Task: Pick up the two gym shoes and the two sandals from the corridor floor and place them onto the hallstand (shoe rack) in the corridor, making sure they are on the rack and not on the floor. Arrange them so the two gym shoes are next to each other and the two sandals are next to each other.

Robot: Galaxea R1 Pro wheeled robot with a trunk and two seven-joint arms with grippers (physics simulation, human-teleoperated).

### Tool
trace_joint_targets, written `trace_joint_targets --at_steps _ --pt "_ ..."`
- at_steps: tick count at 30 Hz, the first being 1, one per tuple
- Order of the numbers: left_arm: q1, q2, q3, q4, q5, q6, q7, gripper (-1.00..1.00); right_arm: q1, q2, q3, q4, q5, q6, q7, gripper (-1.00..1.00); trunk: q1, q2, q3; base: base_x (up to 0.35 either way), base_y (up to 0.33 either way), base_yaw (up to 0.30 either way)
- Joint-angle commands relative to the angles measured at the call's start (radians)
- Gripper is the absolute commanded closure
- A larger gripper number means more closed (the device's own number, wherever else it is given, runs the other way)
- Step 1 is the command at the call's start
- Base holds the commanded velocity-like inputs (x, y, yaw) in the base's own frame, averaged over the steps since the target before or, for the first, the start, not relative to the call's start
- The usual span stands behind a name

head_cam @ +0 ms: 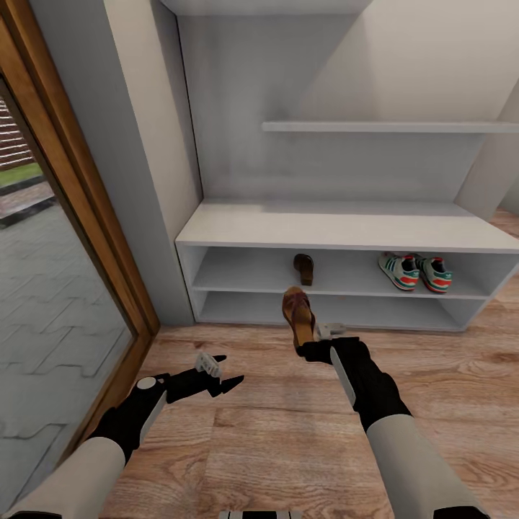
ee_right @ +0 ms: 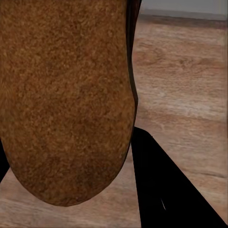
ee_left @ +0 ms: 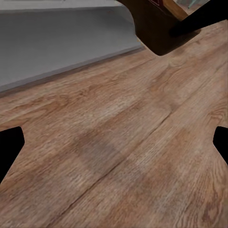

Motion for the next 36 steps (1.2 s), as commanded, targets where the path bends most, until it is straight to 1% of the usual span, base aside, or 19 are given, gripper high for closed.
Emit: trace_joint_targets --at_steps 1,12,20,25,29,32,36 --pt "0.0 0.001 -0.003 0.0 -0.002 -0.008 0.001 -1.0 0.0 0.0 0.0 -0.001 0.001 0.002 0.003 1.0 0.0 0.0 -0.001 0.0 0.0 0.0" --pt "0.0 0.001 -0.005 0.0 -0.002 -0.008 -0.004 -1.0 0.001 -0.001 0.004 -0.003 0.001 -0.004 0.006 1.0 0.0 0.0 -0.001 0.0 0.0 0.004" --pt "0.0 0.0 -0.006 0.0 -0.002 -0.008 -0.005 -1.0 0.001 -0.001 0.004 -0.002 0.001 -0.006 0.005 1.0 0.0 0.0 -0.008 0.0 0.0 0.161" --pt "0.0 -0.011 -0.006 0.001 -0.002 -0.008 -0.005 -1.0 0.001 -0.001 0.003 0.0 0.001 -0.006 0.005 1.0 0.0 0.0 -0.014 0.0 0.0 0.192" --pt "0.0 -0.018 -0.006 0.001 -0.002 -0.008 -0.005 -1.0 0.001 -0.001 0.002 0.0 0.001 -0.007 0.004 1.0 0.0 0.0 -0.015 0.009 0.0 0.059" --pt "0.0 -0.02 -0.006 0.001 -0.002 -0.008 -0.005 -1.0 0.001 -0.002 -0.001 0.0 0.0 -0.007 0.004 1.0 0.0 0.0 -0.015 0.163 0.0 0.011" --pt "0.0 -0.023 -0.006 0.001 -0.001 -0.008 -0.005 -1.0 0.001 -0.003 -0.002 0.0 0.0 -0.008 0.003 1.0 0.0 0.0 -0.015 0.315 0.0 0.002"
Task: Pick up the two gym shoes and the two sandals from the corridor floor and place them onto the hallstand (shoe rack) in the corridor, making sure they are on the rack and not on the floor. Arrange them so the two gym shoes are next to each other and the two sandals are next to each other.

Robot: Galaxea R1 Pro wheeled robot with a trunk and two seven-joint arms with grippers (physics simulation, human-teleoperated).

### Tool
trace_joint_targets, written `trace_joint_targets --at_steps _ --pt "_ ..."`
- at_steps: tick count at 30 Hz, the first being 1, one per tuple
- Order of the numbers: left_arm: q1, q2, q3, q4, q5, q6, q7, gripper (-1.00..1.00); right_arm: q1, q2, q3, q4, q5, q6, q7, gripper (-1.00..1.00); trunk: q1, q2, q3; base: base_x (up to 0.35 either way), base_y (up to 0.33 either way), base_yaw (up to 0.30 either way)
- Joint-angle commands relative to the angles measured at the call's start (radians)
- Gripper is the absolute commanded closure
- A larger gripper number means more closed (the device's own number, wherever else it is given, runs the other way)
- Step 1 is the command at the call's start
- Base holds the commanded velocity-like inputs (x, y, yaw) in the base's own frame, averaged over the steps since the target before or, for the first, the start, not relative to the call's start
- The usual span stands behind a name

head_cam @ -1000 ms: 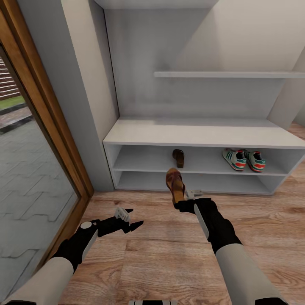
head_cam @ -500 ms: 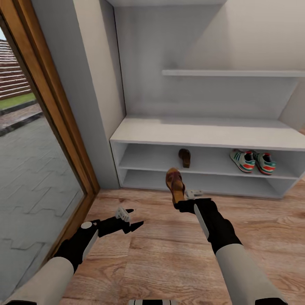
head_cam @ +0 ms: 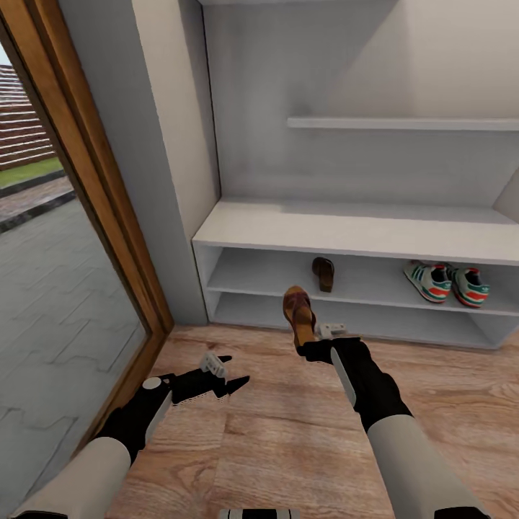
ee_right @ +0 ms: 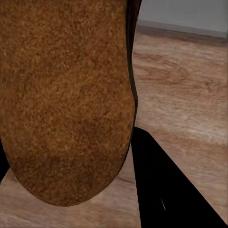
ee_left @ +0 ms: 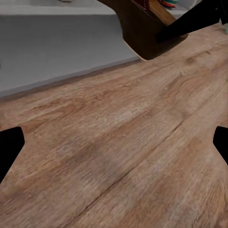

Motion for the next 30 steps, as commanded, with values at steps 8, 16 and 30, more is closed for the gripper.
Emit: trace_joint_targets --at_steps 8,16,30 --pt "0.0 -0.019 -0.003 0.0 -0.002 -0.008 0.0 -1.0 -0.001 0.0 -0.003 -0.001 0.0 0.005 0.002 1.0 0.0 0.0 -0.001 0.339 -0.02 0.0" --pt "0.0 -0.045 -0.004 0.0 -0.002 -0.008 -0.04 -1.0 0.0 0.001 -0.002 -0.001 0.0 0.005 0.002 1.0 0.0 0.0 -0.001 0.249 -0.011 0.0" --pt "0.0 -0.135 -0.004 0.009 0.002 -0.002 -0.164 -1.0 0.0 0.0 -0.003 0.002 0.0 0.005 0.002 1.0 0.0 0.0 -0.001 0.011 0.0 0.0"
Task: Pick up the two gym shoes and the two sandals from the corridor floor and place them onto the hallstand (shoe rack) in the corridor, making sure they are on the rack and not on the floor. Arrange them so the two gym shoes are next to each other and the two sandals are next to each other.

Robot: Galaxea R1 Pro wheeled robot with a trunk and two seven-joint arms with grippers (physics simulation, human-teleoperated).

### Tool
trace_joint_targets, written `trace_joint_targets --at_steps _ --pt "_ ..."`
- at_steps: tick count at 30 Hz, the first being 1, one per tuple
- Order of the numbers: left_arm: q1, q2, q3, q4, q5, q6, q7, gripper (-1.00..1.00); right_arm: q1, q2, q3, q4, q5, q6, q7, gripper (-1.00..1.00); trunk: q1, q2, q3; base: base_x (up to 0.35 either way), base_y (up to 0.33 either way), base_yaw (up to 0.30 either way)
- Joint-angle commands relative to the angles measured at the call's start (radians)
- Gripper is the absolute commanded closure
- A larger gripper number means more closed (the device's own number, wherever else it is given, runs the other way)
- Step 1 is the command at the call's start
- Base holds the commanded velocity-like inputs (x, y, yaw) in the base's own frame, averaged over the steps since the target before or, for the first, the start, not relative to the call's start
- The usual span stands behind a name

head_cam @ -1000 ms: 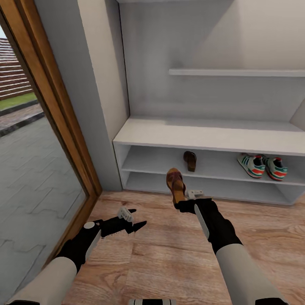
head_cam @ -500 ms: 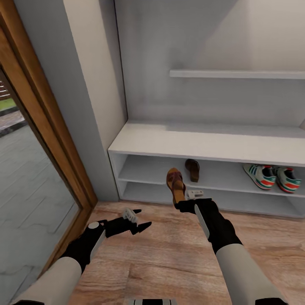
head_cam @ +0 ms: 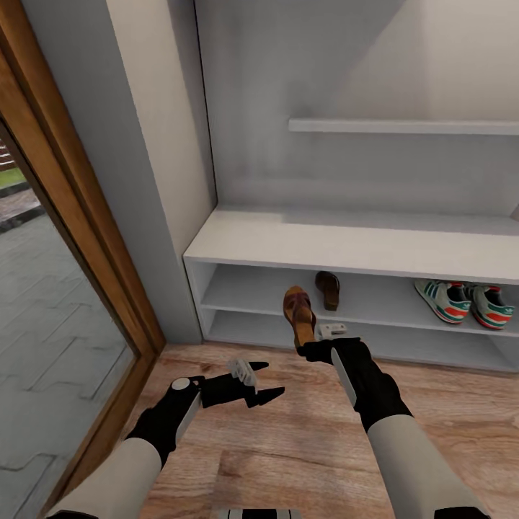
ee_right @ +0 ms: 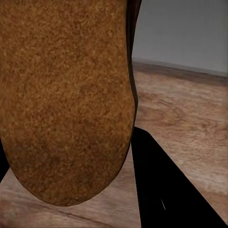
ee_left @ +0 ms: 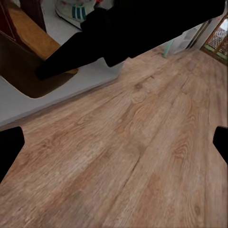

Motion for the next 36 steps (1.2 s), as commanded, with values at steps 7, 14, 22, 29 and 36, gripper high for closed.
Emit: trace_joint_targets --at_steps 7,14,22,29,36 --pt "-0.001 -0.005 -0.001 0.019 -0.002 -0.007 0.0 -1.0 0.0 0.0 0.0 -0.001 0.0 0.005 0.003 1.0 0.0 0.0 -0.001 0.235 -0.028 0.0" --pt "-0.001 -0.005 -0.002 0.025 -0.002 -0.008 0.001 -1.0 0.0 0.0 0.0 -0.001 0.0 0.004 0.003 1.0 0.0 0.0 -0.001 0.313 -0.138 0.0" --pt "-0.001 -0.006 -0.002 0.027 -0.002 -0.009 0.002 -1.0 -0.001 0.0 0.0 -0.001 0.0 0.004 0.004 1.0 0.0 0.0 -0.001 0.076 -0.042 0.0" --pt "-0.001 -0.006 -0.002 0.027 -0.002 -0.01 0.002 -1.0 0.0 0.0 0.0 -0.001 0.0 0.004 0.004 1.0 0.002 -0.001 -0.016 0.001 -0.001 0.0" --pt "-0.001 -0.006 -0.002 0.027 -0.002 -0.01 0.002 -1.0 0.0 0.0 0.0 -0.001 0.0 0.004 0.004 1.0 0.003 -0.002 -0.028 0.0 0.0 0.0"
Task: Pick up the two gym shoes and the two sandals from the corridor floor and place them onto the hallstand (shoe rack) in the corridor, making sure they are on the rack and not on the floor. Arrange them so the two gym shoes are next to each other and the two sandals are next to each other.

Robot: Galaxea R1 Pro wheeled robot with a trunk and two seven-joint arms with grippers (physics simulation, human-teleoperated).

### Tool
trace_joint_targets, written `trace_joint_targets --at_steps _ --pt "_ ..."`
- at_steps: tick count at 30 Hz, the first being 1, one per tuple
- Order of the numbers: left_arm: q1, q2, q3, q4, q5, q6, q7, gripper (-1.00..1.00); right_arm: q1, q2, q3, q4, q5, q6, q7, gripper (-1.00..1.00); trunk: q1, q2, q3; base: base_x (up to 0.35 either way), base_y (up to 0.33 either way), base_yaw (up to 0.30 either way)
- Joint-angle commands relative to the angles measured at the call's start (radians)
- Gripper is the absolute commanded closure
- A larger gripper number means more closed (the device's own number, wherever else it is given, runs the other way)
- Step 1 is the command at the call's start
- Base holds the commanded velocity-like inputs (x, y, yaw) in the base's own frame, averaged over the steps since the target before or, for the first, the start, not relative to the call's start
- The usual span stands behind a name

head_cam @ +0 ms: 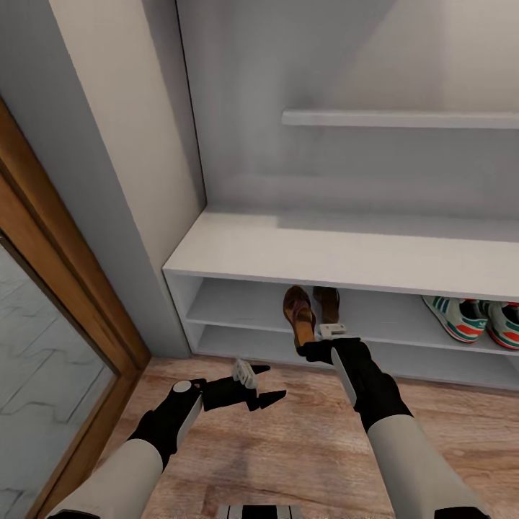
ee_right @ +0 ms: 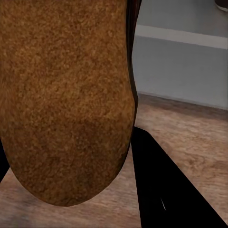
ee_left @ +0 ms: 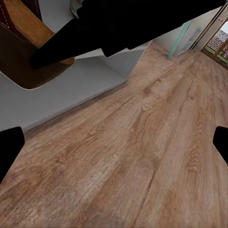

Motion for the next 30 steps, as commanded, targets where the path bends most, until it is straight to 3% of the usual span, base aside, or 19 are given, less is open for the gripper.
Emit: trace_joint_targets --at_steps 1,7,16,30 --pt "0.0 0.0 0.0 0.0 -0.002 -0.008 -0.001 -1.0 0.0 0.0 0.0 -0.001 0.001 0.006 0.003 1.0 0.0 0.0 -0.001 0.0 0.0 0.0" --pt "0.0 0.0 -0.001 0.0 -0.002 -0.009 -0.001 -1.0 0.0 0.0 0.0 -0.001 0.001 0.005 0.003 1.0 0.0 0.0 -0.001 0.005 0.0 0.0" --pt "0.0 0.0 -0.001 0.0 -0.002 -0.009 -0.001 -1.0 0.0 0.0 0.0 -0.001 0.001 0.006 0.003 1.0 0.0 0.0 -0.001 0.272 0.0 0.0" --pt "0.0 0.0 -0.001 0.001 -0.002 -0.009 -0.001 -1.0 0.0 0.0 0.0 -0.001 0.001 0.006 0.003 1.0 0.0 0.0 -0.001 0.128 0.0 0.0"
